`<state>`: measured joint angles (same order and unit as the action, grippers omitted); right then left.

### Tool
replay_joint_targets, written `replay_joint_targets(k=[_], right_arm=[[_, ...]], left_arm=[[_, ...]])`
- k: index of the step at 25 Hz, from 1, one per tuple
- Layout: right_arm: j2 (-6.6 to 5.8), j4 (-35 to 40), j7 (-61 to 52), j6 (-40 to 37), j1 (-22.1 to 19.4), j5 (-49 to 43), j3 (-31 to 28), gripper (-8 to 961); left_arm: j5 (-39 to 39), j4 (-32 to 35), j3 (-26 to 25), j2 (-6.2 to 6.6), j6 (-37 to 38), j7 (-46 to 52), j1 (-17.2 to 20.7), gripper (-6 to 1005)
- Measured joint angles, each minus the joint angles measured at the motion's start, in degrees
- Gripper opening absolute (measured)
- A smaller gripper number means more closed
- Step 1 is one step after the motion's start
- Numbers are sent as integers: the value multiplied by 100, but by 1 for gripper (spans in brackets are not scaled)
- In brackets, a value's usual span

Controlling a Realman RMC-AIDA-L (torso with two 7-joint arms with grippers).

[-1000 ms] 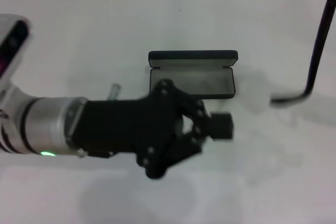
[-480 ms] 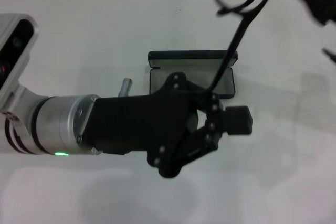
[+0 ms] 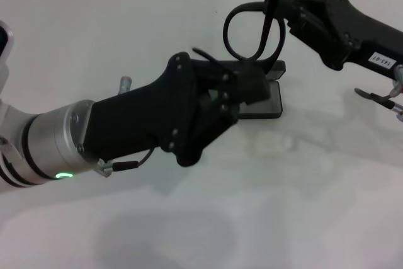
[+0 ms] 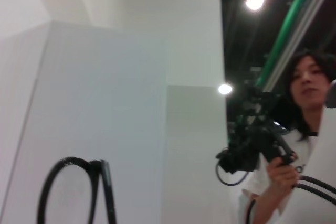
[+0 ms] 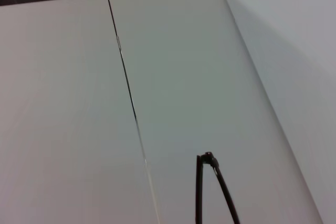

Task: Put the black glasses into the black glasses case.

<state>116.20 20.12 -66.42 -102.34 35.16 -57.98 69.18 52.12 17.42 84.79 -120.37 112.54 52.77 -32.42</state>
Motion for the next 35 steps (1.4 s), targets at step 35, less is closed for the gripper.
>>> replay_joint_targets(k=[35], right_arm=[[-1, 139, 15, 503, 88, -20, 882, 60]], left_arm=[[-335, -222, -4, 15, -811, 358, -1, 36]])
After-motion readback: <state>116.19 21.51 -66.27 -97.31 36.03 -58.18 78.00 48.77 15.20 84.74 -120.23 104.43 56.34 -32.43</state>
